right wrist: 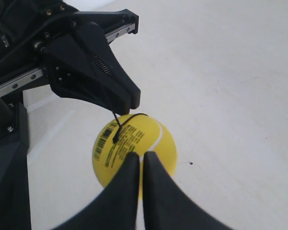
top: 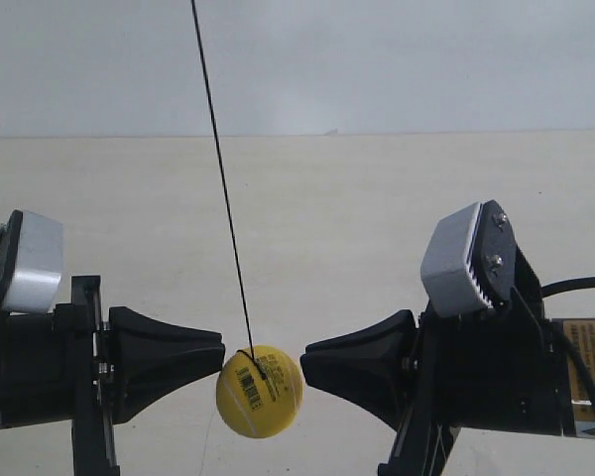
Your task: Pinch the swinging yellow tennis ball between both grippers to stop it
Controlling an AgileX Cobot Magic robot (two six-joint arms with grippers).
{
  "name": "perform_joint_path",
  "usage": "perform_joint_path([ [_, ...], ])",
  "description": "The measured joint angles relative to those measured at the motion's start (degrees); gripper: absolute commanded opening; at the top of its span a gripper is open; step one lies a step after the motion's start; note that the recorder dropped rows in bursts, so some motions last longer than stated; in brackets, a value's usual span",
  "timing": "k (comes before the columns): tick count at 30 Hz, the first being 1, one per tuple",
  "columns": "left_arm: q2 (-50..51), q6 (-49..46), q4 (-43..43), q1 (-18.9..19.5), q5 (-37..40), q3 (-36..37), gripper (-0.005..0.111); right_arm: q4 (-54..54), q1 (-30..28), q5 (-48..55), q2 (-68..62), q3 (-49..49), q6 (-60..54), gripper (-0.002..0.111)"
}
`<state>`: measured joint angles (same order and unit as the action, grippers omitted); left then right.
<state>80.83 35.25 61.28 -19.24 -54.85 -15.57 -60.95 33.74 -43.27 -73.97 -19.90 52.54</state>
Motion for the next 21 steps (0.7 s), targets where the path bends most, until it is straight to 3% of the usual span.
perform_joint_path([
  [21, -2.84, 0.00, -0.23, 0.00, 2.00, 0.00, 0.005, 0.00, 0.00, 3.53, 3.07, 0.00, -1.18, 0.000],
])
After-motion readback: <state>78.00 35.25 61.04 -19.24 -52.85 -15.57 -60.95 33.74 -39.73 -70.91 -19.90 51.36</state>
